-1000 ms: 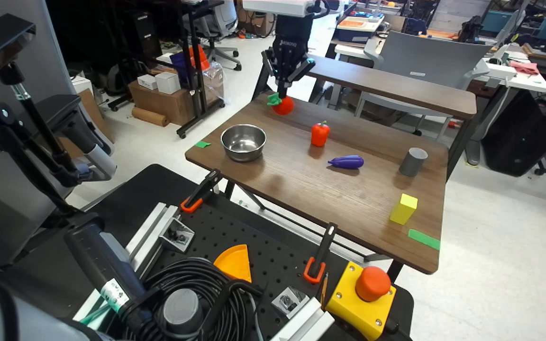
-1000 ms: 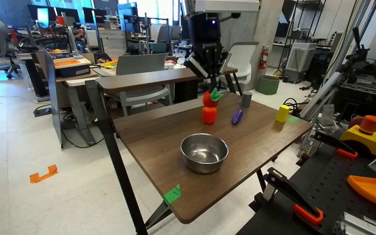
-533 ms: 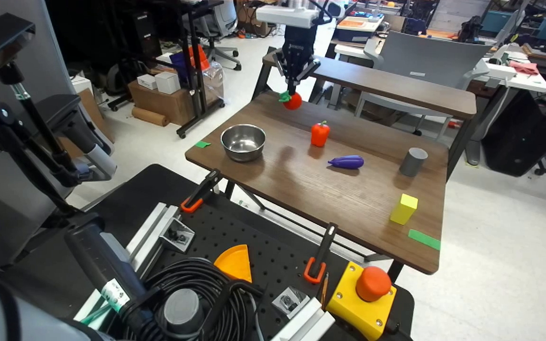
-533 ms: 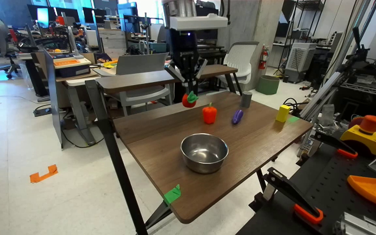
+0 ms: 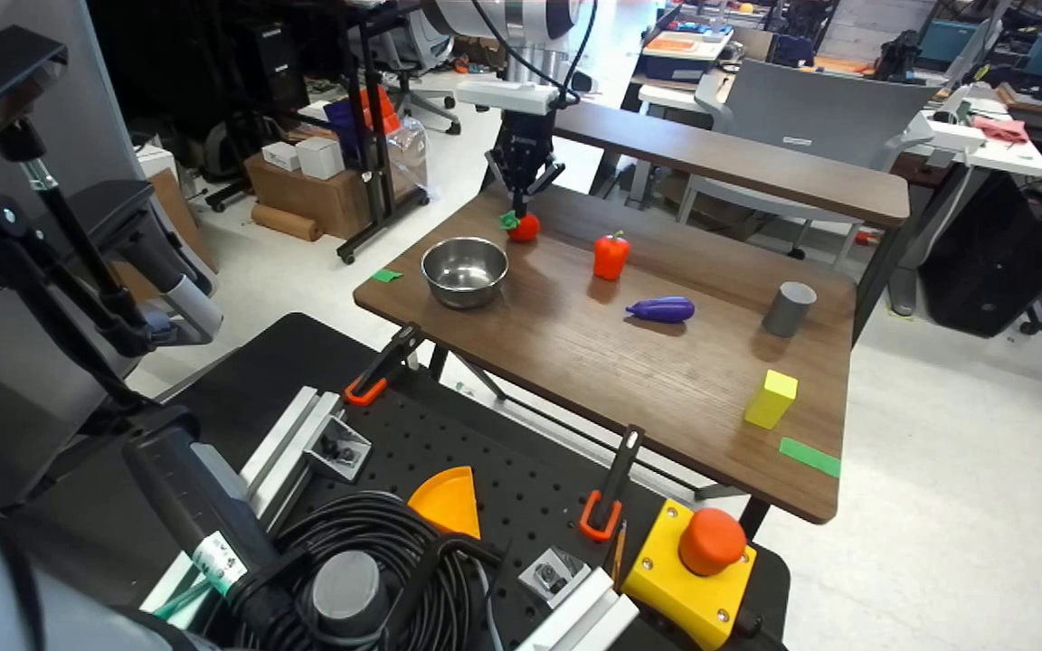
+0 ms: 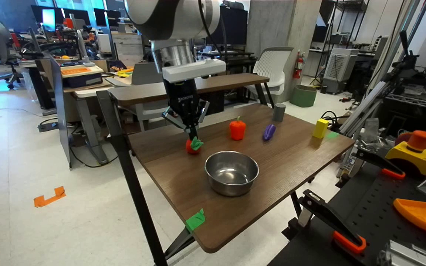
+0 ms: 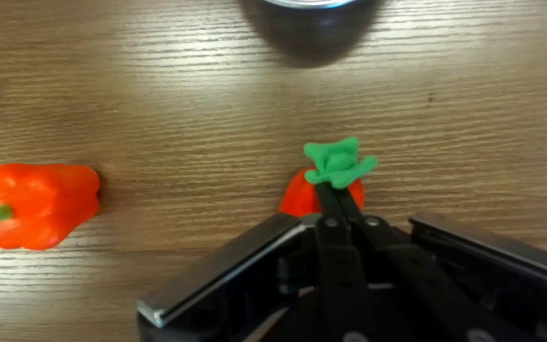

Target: Remove the red plushy from the metal bowl and put it on the table

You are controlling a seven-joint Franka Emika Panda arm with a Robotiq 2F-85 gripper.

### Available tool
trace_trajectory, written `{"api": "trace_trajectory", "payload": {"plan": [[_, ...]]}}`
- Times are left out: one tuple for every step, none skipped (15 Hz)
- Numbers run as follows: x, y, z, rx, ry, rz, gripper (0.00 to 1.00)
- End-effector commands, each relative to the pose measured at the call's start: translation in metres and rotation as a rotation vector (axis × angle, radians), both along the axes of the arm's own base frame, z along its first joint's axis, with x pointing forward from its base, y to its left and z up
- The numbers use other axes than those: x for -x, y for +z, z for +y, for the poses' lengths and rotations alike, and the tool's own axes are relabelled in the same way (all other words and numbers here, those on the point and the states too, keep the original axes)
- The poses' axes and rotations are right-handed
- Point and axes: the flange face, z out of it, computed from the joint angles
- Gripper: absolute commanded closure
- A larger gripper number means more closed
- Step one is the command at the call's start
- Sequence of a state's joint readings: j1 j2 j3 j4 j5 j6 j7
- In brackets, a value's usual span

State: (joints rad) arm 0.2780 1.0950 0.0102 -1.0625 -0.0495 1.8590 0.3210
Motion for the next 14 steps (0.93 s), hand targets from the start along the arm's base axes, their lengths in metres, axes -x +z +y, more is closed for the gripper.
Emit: {"api": "trace_trajectory", "payload": {"plan": [[-0.011, -0.005, 0.011, 0.074, 0.025, -0.015, 1.0], [-0.012, -0.003, 0.011, 0.084, 0.031, -0.013, 0.73], [-0.012, -0.002, 0.012, 0.083, 0.034, -0.001, 0.71], [-0.01, 0.001, 0.014, 0.073, 0.04, 0.017, 0.66], [-0.008, 0.005, 0.019, 0.062, 0.053, 0.028, 0.58], [-0.005, 0.012, 0.023, 0.053, 0.065, 0.036, 0.51], [-0.002, 0.021, 0.029, 0.042, 0.083, 0.035, 0.45], [0.001, 0.033, 0.037, 0.039, 0.109, 0.025, 0.37], [0.005, 0.044, 0.044, 0.029, 0.121, 0.015, 0.3], [0.009, 0.056, 0.049, 0.019, 0.127, 0.012, 0.22], [0.012, 0.067, 0.055, 0.01, 0.138, -0.002, 0.16], [0.016, 0.079, 0.058, 0.002, 0.134, -0.02, 0.07], [0.021, 0.089, 0.059, -0.007, 0.131, -0.028, 0.02], [0.006, 0.066, 0.06, 0.011, 0.125, -0.022, 0.0]]}}
